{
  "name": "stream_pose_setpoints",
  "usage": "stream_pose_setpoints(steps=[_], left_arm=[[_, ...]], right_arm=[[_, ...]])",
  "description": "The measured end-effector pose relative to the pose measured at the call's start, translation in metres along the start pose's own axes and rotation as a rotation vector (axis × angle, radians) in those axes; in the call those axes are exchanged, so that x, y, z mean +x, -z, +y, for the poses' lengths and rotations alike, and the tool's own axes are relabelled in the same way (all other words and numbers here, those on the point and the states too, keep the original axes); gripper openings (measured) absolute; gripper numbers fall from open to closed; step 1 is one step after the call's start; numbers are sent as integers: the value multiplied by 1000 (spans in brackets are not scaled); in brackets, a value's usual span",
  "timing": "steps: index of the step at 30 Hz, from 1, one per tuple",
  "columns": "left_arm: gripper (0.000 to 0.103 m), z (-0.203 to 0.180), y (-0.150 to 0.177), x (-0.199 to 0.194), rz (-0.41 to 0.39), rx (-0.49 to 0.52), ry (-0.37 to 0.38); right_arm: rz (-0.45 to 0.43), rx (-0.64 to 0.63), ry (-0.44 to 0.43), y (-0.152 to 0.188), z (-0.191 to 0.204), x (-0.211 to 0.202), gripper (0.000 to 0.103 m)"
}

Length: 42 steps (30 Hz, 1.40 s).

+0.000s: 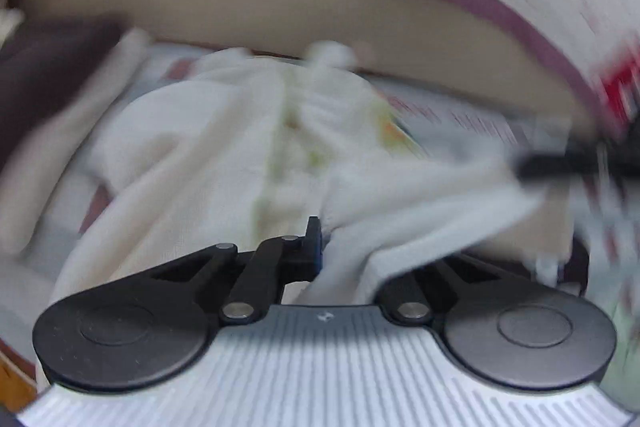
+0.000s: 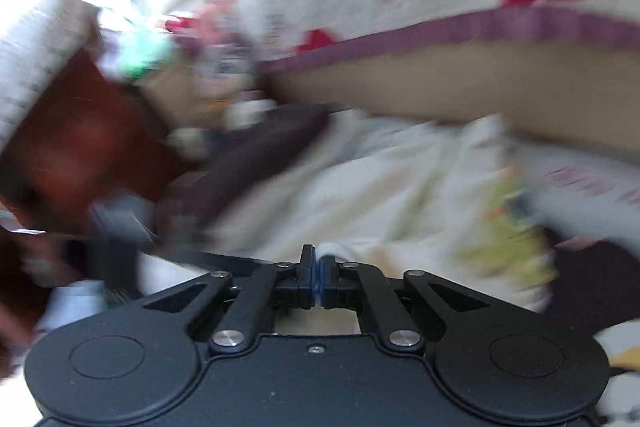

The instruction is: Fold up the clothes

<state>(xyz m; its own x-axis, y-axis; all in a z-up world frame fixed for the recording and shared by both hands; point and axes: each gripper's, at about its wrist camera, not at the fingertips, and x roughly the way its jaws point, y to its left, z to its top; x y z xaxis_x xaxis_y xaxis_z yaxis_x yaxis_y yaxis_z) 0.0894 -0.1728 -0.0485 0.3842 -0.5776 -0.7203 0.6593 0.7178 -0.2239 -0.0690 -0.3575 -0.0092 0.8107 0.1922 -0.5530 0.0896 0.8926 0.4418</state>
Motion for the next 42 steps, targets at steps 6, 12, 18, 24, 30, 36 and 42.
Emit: stream_pose_setpoints(steps=[6,12,18,24,30,36,42], left_arm=[[5,84,-26,-31,-287,-181,-314],[2,163,-4,-62,-405,-275,-588],[2,174,2,-57,-408,-302,-581],[2,167,3,-56,-435,-270,-588],[2,163,6,-43,-381,-258,-480],[2,167,4,-50,-428,-266,-484],[2,155,4,-58,-450,-242,-385]], right_arm=[[-100,116,170,19,-33,9,41],[70,69,259,49,-41,56,41],[172,66,213,61,-38,94,46],[175,219,257,59,-45,143,62],[130,194,337,67,-29,177,68],[0,69,315,79,-21,162,7],[-83,-135,554,65,-19,68,6]])
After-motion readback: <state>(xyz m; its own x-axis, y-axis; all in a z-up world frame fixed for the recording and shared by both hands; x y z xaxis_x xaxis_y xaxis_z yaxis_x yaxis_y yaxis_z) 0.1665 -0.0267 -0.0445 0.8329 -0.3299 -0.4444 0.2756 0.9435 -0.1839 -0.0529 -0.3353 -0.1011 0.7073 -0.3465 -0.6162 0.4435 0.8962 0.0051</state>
